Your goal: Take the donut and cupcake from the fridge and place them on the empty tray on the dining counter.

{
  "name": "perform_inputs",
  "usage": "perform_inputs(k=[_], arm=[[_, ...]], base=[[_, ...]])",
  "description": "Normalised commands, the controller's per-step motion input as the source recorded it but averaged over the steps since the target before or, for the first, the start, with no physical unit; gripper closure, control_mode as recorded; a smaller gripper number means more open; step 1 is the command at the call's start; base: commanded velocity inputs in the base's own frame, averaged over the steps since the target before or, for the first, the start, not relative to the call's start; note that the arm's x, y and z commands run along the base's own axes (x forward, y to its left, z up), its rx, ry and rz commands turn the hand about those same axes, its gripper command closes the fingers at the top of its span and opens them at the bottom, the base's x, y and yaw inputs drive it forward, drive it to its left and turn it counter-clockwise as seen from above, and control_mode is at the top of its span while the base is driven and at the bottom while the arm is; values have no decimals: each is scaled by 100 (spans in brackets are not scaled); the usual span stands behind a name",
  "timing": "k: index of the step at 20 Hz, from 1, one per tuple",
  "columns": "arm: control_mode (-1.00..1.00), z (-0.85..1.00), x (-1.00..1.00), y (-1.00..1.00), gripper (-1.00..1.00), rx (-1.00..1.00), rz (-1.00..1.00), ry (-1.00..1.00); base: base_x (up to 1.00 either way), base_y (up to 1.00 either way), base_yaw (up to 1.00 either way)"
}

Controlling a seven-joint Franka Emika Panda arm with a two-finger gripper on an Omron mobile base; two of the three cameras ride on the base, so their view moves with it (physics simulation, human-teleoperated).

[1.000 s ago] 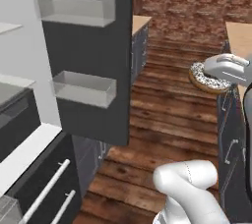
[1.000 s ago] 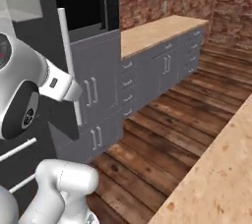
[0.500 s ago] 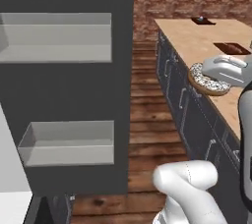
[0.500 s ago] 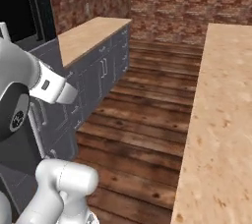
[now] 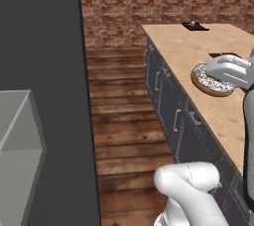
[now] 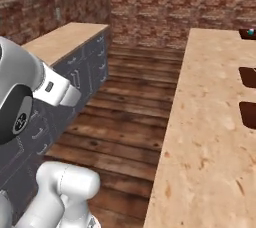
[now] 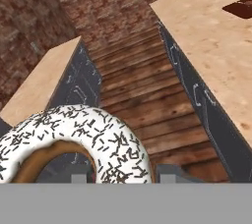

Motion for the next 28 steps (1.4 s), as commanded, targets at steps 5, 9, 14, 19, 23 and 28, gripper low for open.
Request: perform_inputs(k=[5,9,14,19,23,28], arm=[[100,0,0,0,100,0,0,0],[100,0,0,0,100,0,0,0],[100,0,0,0,100,0,0,0],[100,0,0,0,100,0,0,0],[100,0,0,0,100,0,0,0],[100,0,0,0,100,0,0,0]], base=[[100,0,-12],[100,8,-8],[100,79,-12],[100,76,-22],[91,59,-65],[86,70,-76]])
